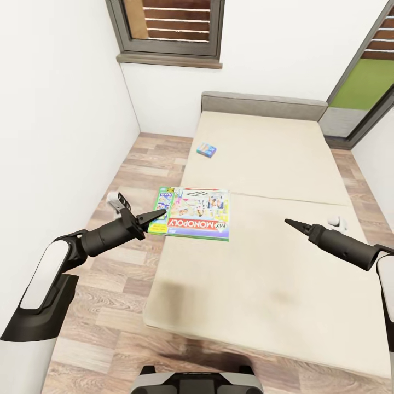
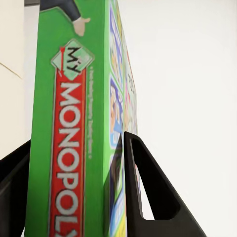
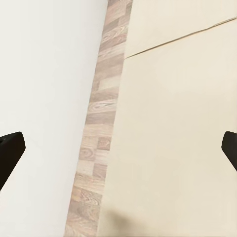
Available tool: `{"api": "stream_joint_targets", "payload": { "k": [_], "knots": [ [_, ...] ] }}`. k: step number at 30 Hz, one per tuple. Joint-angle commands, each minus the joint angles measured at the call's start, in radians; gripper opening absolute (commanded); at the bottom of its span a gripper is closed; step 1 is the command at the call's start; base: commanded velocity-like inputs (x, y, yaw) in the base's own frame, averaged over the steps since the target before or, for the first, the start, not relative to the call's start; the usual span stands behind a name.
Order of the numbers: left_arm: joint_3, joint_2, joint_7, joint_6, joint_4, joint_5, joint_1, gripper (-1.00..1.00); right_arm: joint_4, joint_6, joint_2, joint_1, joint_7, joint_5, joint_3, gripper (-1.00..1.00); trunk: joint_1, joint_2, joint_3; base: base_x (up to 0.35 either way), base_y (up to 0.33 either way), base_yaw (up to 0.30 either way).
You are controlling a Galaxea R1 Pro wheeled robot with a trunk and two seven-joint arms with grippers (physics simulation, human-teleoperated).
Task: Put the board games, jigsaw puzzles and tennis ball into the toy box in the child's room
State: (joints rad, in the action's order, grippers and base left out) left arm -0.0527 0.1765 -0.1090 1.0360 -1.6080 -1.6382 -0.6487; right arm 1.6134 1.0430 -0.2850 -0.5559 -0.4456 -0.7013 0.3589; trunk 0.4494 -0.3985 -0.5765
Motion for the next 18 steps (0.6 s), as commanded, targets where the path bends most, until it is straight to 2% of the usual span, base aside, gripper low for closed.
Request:
{"api": "stream_joint_targets", "payload": {
  "k": [1, 18],
  "knots": [
    [-0.001, 0.001, -0.01, 0.001, 0.0, 0.009, -0.001, -1.0, 0.0, 0.004, 0.0, -0.001, -0.01, 0.009, 0.001, 1.0, 0.001, -0.002, 0.0, 0.0, 0.0, 0.0],
    [0.001, 0.002, -0.006, 0.001, 0.0, 0.009, 0.001, -1.0, -0.001, 0.004, 0.001, -0.001, -0.011, 0.009, 0.001, 1.0, 0.001, -0.002, 0.028, 0.0, 0.0, 0.0]
  ]
}}
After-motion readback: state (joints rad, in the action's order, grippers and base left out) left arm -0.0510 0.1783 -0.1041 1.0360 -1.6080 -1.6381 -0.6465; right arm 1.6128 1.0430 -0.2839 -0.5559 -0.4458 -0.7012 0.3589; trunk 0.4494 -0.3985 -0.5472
